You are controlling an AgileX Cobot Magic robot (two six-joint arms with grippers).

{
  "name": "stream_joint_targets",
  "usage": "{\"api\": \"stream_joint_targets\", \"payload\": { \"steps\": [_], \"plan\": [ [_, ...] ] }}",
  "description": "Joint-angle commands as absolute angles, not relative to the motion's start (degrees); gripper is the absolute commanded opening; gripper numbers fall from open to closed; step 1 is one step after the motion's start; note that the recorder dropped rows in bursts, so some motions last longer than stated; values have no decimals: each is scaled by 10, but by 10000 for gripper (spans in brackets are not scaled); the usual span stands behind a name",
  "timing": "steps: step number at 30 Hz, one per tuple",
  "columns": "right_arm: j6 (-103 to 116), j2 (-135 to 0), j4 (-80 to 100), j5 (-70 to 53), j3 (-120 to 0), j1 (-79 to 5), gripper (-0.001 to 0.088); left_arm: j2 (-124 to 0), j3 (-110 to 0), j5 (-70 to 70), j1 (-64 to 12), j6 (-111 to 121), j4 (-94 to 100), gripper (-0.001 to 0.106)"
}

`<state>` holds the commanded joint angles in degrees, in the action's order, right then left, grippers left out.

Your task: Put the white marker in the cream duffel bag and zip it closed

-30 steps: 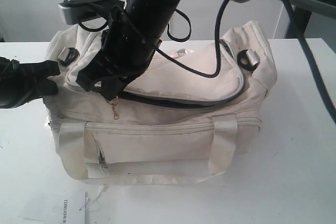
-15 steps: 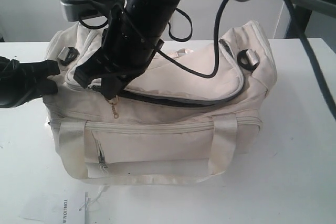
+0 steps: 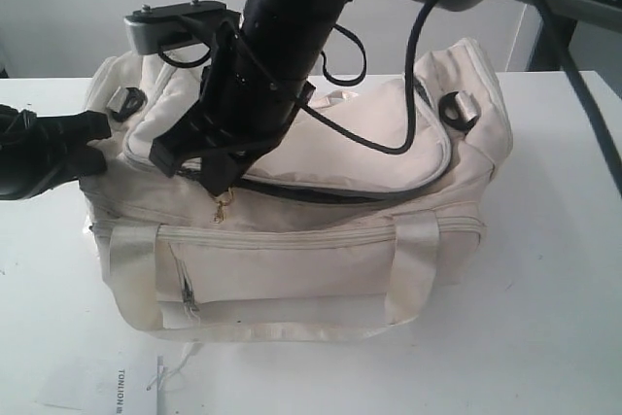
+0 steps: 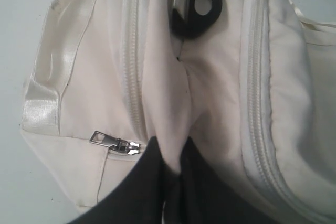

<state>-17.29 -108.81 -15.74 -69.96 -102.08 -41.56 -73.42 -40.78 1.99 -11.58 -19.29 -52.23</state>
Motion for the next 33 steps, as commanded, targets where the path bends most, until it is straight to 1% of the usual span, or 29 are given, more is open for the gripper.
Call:
{"api": "stream_joint_targets", "payload": {
  "steps": [16, 20, 27, 33],
  "plan": [
    [-171, -1078, -117, -700, -1014, -416, 0, -734, -408, 21, -116, -193, -518, 3],
    [-178, -1065, -99, -700, -992, -416, 0, -734, -408, 19, -116, -193, -518, 3],
    [-178, -1033, -88, -700, -992, -394, 0, -734, -408, 18, -116, -193, -518, 3],
    [-178, -1007, -65, -700, -992, -393, 0, -734, -408, 18, -116, -193, -518, 3]
  ]
}}
